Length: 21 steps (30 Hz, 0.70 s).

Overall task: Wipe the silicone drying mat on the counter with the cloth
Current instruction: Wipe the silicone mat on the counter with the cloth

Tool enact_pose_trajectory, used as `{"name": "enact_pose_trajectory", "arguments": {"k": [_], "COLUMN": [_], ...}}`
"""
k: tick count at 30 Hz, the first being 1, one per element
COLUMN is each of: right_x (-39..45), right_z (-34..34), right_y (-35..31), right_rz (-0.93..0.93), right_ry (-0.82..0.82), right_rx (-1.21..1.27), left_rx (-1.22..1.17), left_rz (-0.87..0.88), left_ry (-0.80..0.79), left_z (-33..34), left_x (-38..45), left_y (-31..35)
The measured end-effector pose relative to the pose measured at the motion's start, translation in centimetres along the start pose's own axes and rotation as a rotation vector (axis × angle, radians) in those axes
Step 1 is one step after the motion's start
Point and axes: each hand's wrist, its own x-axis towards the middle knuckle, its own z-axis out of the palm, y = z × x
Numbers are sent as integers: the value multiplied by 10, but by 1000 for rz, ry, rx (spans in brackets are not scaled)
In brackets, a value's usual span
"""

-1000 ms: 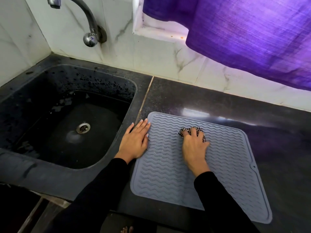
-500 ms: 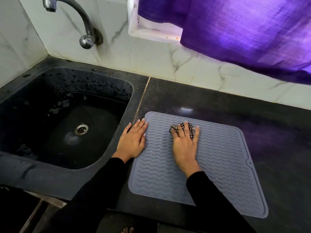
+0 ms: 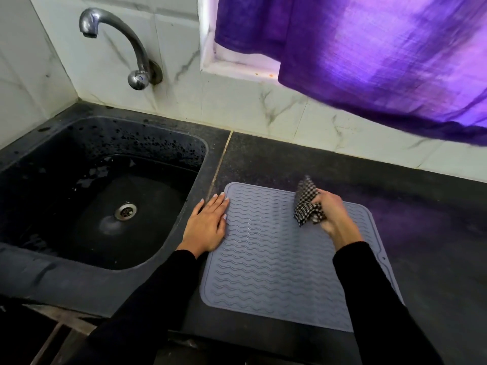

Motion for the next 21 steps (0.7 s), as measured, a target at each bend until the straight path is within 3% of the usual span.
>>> {"name": "enact_pose_trajectory", "arguments": {"k": [3,5,7,9,17,21], "right_x": [1,-5,-13,-17,-8,1], "right_z": [-3,9,23,26,19,5], "right_y": [8,31,65,90,88,61], "right_rz": [-341,-575,-607,-607,-633,-580], "right_ry": [235,152,47,65,36,-15], "right_rx": [-535,-914,-1252,-1456,-1541,-1335], "left_rx": [-9,-13,-6,-2,-8,-1], "left_rz": [-1,3,4,4,-6,-10], "left_ry": [11,10,7,5,16,8], "left_z": [1,2,2,3,4,2], "left_x": [1,1,2,2,2,1], "left_y": [-1,-1,-2,-2,-1,1]}}
